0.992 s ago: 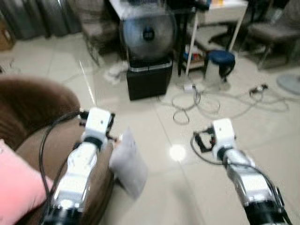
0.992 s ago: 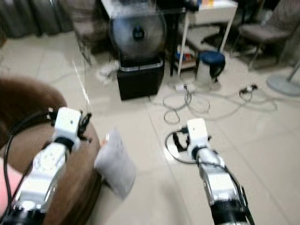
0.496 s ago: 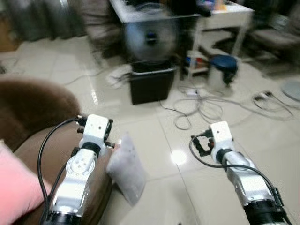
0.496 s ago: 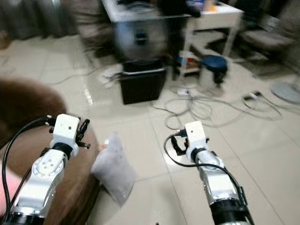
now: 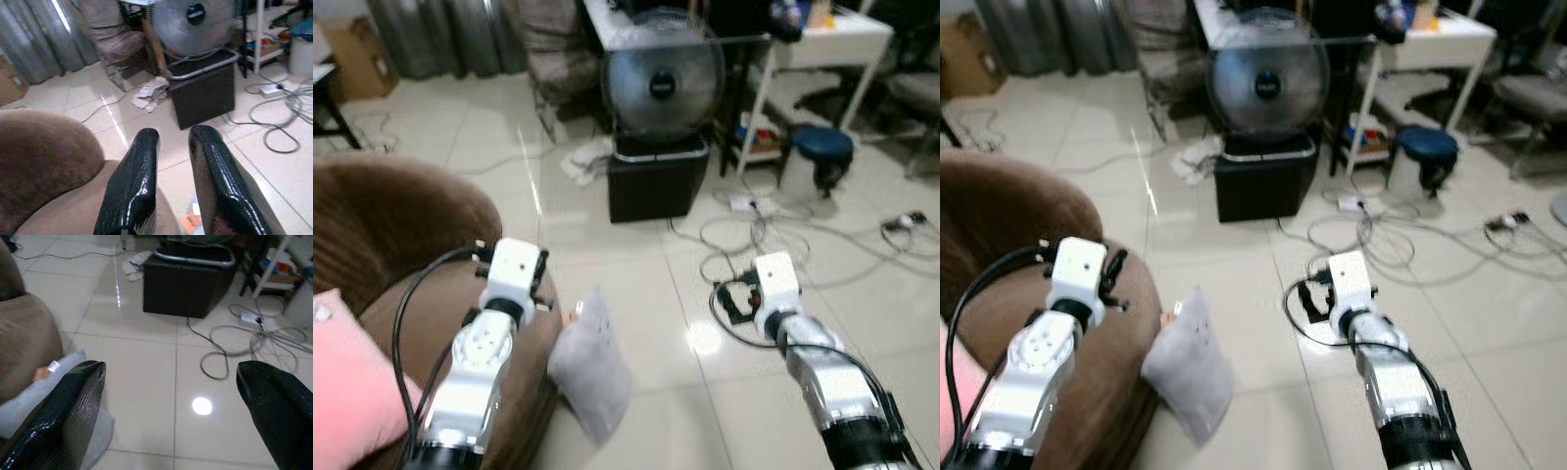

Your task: Move the pillow to the sofa from floor

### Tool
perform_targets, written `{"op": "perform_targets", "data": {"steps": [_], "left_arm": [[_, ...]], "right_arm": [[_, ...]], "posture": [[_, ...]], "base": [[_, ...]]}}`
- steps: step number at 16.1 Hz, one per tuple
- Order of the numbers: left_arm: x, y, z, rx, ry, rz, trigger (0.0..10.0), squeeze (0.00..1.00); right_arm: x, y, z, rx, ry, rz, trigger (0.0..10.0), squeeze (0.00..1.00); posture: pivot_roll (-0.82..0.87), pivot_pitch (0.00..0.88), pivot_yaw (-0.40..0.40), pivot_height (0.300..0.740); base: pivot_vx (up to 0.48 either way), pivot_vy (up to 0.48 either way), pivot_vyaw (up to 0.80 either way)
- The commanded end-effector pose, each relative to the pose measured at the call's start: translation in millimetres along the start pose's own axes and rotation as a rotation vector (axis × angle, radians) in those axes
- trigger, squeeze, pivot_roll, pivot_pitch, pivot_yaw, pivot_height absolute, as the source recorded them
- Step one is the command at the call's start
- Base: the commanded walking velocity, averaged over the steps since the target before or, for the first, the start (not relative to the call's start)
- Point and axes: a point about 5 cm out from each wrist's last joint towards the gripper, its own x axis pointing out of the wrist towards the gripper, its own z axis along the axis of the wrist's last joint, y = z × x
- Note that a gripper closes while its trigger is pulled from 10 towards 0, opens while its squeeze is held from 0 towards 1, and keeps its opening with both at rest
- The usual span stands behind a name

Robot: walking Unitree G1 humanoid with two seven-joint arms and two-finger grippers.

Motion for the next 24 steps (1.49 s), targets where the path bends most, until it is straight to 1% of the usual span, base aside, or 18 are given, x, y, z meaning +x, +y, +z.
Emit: {"op": "perform_targets", "data": {"steps": [1, 11, 12, 13, 14, 17, 19, 24], "left_arm": [[-0.1, 8.2, 0.2, 0.011, 0.004, 0.018, 10.0, 0.0], [0.2, 7.5, -1.3, 0.012, 0.006, 0.008, 10.0, 0.0], [0.1, 7.4, -1.4, 0.013, 0.006, 0.008, 10.0, 0.0], [-0.3, 7.2, -1.5, 0.012, 0.006, 0.007, 10.0, 0.0], [-0.4, 7.2, -1.5, 0.012, 0.006, 0.005, 10.0, 0.0], [-1.3, 6.5, -2.0, 0.011, 0.006, 0.005, 10.0, 0.0], [-1.3, 6.4, -2.1, 0.012, 0.007, 0.006, 10.0, 0.0], [-1.5, 6.6, -2.5, 0.012, 0.009, 0.004, 10.0, 0.0]], "right_arm": [[3.1, 8.0, 5.6, 0.005, -0.02, 0.025, 10.0, 0.0], [2.3, 6.5, 4.9, 0.014, -0.025, 0.021, 10.0, 0.0], [2.3, 6.8, 5.1, 0.003, -0.025, 0.025, 10.0, 0.0], [2.0, 8.3, 5.8, -0.028, -0.03, 0.036, 10.0, 0.0], [1.9, 9.1, 6.0, -0.035, -0.032, 0.04, 10.0, 0.0], [0.8, 8.9, 5.3, -0.031, -0.03, 0.042, 10.0, 0.0], [0.9, 8.8, 3.8, 0.024, -0.03, 0.037, 10.0, 0.0], [0.4, 7.6, 2.5, 0.018, -0.021, 0.03, 10.0, 0.0]], "posture": [[0.04, 0.0, 0.022, 0.74], [0.03, 0.0, 0.023, 0.74], [0.03, 0.0, 0.023, 0.74], [0.04, 0.0, 0.022, 0.74], [0.04, 0.0, 0.022, 0.74], [0.04, 0.0, 0.019, 0.74], [0.04, 0.0, 0.019, 0.74], [0.04, 0.0, 0.019, 0.74]], "base": [[0.292, 0.0, 0.0], [0.298, 0.0, 0.0], [0.292, 0.0, 0.0], [0.296, 0.0, 0.0], [0.292, 0.0, 0.0], [0.298, 0.0, 0.69], [0.292, 0.0, 0.0], [0.298, 0.0, 0.0]]}}
